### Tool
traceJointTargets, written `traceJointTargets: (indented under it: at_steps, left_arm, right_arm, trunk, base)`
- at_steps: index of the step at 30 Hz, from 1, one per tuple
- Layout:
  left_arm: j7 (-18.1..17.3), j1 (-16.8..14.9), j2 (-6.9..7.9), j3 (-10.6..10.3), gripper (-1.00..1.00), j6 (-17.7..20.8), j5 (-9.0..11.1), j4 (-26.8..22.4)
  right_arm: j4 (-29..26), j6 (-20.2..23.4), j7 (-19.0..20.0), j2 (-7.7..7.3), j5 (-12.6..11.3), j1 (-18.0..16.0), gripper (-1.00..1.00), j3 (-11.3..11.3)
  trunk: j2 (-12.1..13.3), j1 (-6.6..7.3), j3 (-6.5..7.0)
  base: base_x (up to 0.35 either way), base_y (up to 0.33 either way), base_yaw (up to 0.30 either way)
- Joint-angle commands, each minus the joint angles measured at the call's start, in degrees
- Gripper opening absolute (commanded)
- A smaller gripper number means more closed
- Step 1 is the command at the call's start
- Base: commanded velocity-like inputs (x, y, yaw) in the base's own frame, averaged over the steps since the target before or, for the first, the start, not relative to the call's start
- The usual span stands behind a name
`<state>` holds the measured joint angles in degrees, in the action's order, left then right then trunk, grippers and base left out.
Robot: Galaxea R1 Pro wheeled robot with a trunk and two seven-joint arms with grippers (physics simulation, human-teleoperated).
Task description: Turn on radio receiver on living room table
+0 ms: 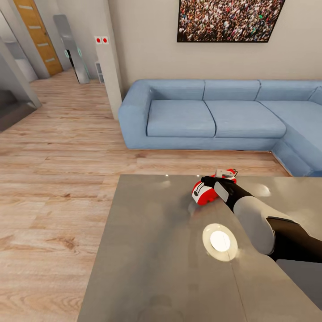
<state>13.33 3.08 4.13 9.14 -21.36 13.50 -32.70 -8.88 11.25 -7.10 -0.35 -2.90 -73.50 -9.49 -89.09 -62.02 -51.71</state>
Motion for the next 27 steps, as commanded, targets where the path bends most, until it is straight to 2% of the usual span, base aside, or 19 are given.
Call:
traceJointTargets:
  at_steps: [1, 12, 27]
  left_arm:
    - [0.01, 0.00, 0.00, 0.00, 1.00, 0.00, 0.01, 0.00]
    - [-0.02, 0.00, 0.00, -0.01, 1.00, 0.00, 0.04, 0.00]
    - [0.02, 0.00, 0.00, -0.02, 1.00, 0.00, 0.04, 0.00]
  right_arm:
    - [0.00, 0.00, -0.01, 0.00, 0.00, 0.01, 1.00, 0.00]
    - [0.00, 0.00, 0.12, 0.00, 0.08, -0.01, 1.00, 0.07]
    - [0.00, -0.07, 0.41, 0.00, 0.10, -0.02, 1.00, 0.06]
  trunk:
    - [0.00, 0.00, 0.00]
    - [0.00, 0.00, -0.14]
    - [0.00, 0.00, -1.43]
  base:
    - [0.000, 0.000, 0.000]
    - [0.000, 0.000, 0.000]
    - [0.000, 0.000, 0.000]
